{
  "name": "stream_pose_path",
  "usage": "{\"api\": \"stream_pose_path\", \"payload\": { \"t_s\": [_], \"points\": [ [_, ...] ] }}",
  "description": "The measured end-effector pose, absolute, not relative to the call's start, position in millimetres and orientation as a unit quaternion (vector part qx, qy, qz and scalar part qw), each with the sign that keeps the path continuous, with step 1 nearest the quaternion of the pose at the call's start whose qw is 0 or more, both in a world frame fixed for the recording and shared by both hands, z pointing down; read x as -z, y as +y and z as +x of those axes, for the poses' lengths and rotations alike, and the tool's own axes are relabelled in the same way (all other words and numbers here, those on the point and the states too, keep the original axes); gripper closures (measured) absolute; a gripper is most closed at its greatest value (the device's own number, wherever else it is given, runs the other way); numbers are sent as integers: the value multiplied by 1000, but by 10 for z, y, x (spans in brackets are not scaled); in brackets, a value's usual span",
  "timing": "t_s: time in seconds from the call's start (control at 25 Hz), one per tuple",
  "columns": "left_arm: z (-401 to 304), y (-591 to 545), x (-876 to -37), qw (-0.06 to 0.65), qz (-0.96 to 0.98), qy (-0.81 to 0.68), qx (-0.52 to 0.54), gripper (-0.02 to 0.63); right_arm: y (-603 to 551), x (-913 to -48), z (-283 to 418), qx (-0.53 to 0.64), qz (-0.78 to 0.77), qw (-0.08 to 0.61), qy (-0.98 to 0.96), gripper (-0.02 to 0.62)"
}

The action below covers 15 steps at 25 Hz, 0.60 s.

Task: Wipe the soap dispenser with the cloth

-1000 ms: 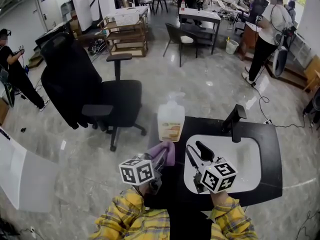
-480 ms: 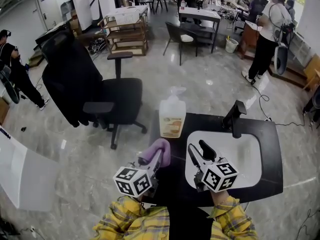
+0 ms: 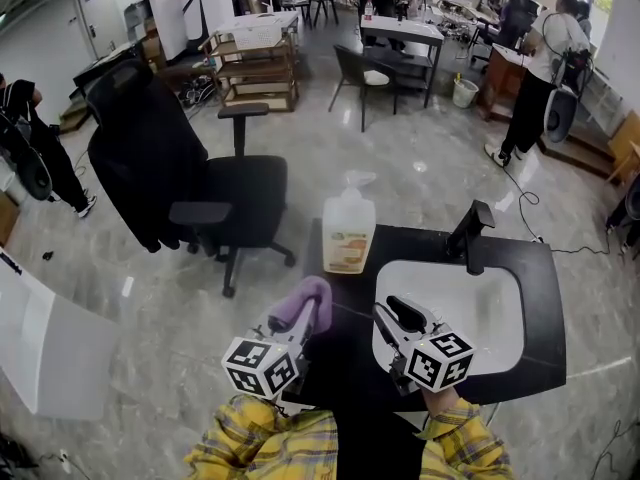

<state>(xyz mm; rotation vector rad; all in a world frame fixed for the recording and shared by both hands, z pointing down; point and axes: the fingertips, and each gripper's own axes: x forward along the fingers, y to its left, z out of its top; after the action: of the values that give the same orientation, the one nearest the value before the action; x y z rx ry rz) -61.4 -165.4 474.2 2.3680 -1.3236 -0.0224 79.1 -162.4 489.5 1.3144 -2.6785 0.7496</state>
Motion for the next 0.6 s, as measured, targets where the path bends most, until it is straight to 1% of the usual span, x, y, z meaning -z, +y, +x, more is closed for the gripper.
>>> {"api": "stream_pose_path", "payload": {
  "t_s": [0.28, 0.48, 0.6],
  "points": [
    [-648, -1621, -4777, 189, 855, -483, -16, 556, -1575, -5056, 839, -257, 445, 43, -857, 548],
    [-647, -1601, -4854, 198, 852, -484, -25, 556, -1601, -5145, 903, -262, 467, 67, -842, 583],
    [-655, -1588, -4888, 204, 849, -486, -28, 557, -1596, -5171, 937, -259, 476, 82, -836, 589]
  ]
}}
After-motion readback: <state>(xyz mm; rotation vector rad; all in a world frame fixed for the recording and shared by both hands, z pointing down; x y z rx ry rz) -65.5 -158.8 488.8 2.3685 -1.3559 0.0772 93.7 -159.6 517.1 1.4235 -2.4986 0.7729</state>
